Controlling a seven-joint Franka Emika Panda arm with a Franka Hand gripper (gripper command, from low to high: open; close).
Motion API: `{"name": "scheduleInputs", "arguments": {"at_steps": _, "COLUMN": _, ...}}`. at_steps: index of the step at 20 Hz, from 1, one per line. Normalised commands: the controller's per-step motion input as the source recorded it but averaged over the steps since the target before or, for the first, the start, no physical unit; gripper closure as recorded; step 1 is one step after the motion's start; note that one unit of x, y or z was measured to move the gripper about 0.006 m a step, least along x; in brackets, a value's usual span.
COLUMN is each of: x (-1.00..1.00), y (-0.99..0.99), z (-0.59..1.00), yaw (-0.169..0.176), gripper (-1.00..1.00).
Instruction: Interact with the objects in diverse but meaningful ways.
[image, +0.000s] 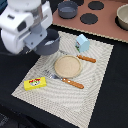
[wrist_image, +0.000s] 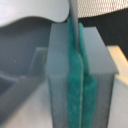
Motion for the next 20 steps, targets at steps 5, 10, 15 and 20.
{"name": "scheduleInputs", "arguments": {"at_steps": 5, "x": 0.41, "y": 0.71, "z": 0.84, "yaw": 0.015, "gripper": 1.0}}
{"name": "scheduleInputs", "arguments": {"at_steps": 10, "x": 0.67, "y": 0.61, "z": 0.41, "yaw": 0.005, "gripper": 1.0}}
{"name": "scheduleInputs", "arguments": {"at_steps": 15, "x": 0.82, "y": 0.61, "z": 0.13, "yaw": 0.0, "gripper": 1.0}}
{"name": "scheduleInputs", "arguments": {"at_steps": 20, "x": 0.76, "y": 0.74, "z": 0.13, "yaw": 0.0, "gripper": 1.0}}
